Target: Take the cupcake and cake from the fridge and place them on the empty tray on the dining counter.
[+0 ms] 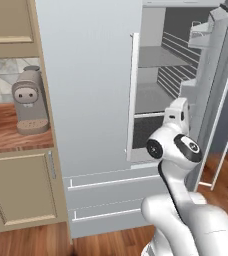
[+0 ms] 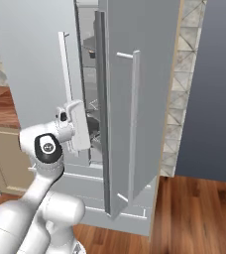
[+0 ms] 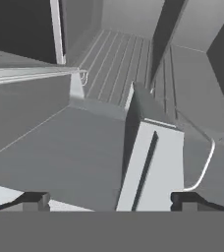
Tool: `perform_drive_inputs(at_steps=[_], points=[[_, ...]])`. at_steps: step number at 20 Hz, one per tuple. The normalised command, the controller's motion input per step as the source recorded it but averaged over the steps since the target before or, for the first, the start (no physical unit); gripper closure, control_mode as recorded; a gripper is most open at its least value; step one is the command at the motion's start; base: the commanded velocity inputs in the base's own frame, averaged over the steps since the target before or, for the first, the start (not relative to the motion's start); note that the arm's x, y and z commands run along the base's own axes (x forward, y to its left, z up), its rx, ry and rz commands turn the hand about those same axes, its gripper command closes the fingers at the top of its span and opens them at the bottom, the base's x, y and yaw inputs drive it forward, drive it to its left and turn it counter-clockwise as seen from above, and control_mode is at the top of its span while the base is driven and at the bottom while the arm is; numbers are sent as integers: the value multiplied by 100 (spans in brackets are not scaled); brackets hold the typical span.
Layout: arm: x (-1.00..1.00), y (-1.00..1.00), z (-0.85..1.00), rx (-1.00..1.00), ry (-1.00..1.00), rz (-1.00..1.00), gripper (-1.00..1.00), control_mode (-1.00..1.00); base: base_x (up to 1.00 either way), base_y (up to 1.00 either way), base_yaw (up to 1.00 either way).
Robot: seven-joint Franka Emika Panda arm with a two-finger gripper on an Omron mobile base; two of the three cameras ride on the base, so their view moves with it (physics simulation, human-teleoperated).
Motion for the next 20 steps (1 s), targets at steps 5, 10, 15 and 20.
perform_drive_inputs(at_steps=[5,10,15,20], points=[[-99,-100,0,3,0,-15,-100,-100,0,0,0],[-86,-100,0,8,4,-19,-100,-100,0,0,0],[-75,-100,0,16,3,-17,-100,-100,0,0,0],[-81,-60,26,8,-7,0,-100,-100,0,0,0]])
